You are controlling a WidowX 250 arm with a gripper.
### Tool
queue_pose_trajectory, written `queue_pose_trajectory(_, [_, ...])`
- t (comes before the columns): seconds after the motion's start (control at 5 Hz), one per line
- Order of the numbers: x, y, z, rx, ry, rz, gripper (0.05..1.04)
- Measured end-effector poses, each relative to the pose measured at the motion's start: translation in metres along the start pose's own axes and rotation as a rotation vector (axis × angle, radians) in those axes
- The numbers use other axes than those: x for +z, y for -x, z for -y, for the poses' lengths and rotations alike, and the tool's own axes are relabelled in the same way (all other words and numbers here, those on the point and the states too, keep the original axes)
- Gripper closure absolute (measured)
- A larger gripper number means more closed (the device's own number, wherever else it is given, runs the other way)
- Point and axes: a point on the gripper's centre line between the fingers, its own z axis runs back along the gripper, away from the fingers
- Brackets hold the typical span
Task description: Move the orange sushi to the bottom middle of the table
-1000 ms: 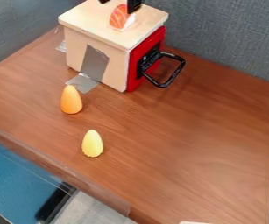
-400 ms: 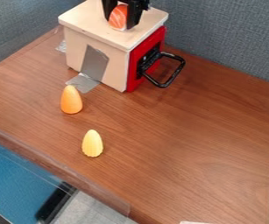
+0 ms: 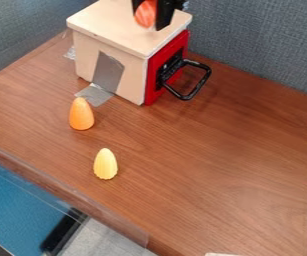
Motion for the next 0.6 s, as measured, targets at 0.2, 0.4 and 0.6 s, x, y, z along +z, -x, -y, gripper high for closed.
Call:
queue_pose_trajectory(0.2, [0.006,0.014,0.028,-0.056,0.004,0.010,0.504])
queue_pose_trajectory(0.4, [-0.005,0.037,0.059,-0.112,0.035,-0.022,0.504])
queue_pose_trajectory(0.6, [-0.028,0.060,0.096,-0.182,0.068,-0.092,0.504])
